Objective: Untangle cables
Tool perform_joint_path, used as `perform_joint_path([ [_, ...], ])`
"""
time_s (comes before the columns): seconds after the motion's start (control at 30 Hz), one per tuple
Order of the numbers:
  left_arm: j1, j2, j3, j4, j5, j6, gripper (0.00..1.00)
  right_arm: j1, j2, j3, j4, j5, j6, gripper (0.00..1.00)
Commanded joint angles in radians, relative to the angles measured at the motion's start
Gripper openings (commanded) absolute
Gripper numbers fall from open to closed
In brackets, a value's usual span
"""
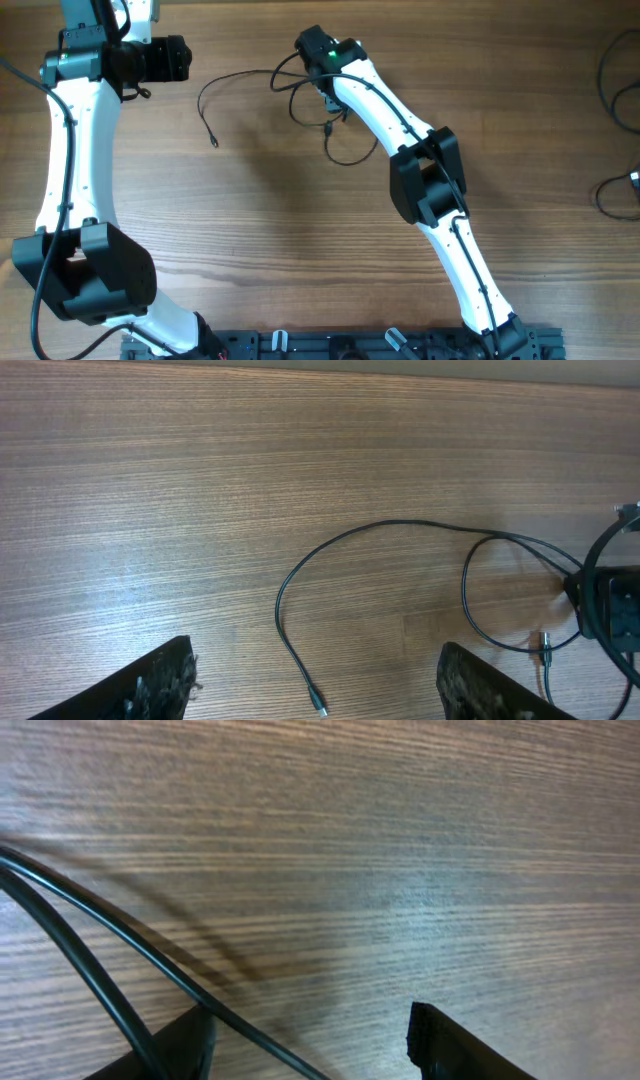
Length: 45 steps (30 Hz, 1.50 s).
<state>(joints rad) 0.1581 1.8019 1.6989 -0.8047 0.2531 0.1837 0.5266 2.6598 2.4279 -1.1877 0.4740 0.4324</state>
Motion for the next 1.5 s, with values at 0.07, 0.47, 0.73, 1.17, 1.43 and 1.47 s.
perform_joint_path([
  [0.07,-0.003,-0.019,-0.003,0.009,0.017,0.023,0.79,-0.014,-0.026,-0.011,0.016,-0.101,0.023,0.65],
  [0.47,-0.003,-0.019,-0.003,0.004,0.017,0.027,0.79,-0.014,-0.026,-0.011,0.076,-0.169,-0.043,0.64],
  [0.73,-0.003,-0.019,-0.003,0.003,0.017,0.042,0.79,-0.027,-0.025,-0.013,0.072,-0.183,-0.048,0.64],
  [1.17,-0.003,-0.019,-0.003,0.002,0.017,0.041,0.79,-0.036,-0.025,-0.013,-0.027,-0.235,-0.013,0.52],
  [1.43,-0.003,-0.019,-0.003,0.003,0.020,0.042,0.79,-0.036,-0.025,-0.013,-0.028,-0.296,-0.037,0.45],
  [1.47,-0.003,-0.019,-0.003,0.003,0.020,0.042,0.79,-0.036,-0.025,-0.013,-0.029,-0.296,-0.039,0.42],
])
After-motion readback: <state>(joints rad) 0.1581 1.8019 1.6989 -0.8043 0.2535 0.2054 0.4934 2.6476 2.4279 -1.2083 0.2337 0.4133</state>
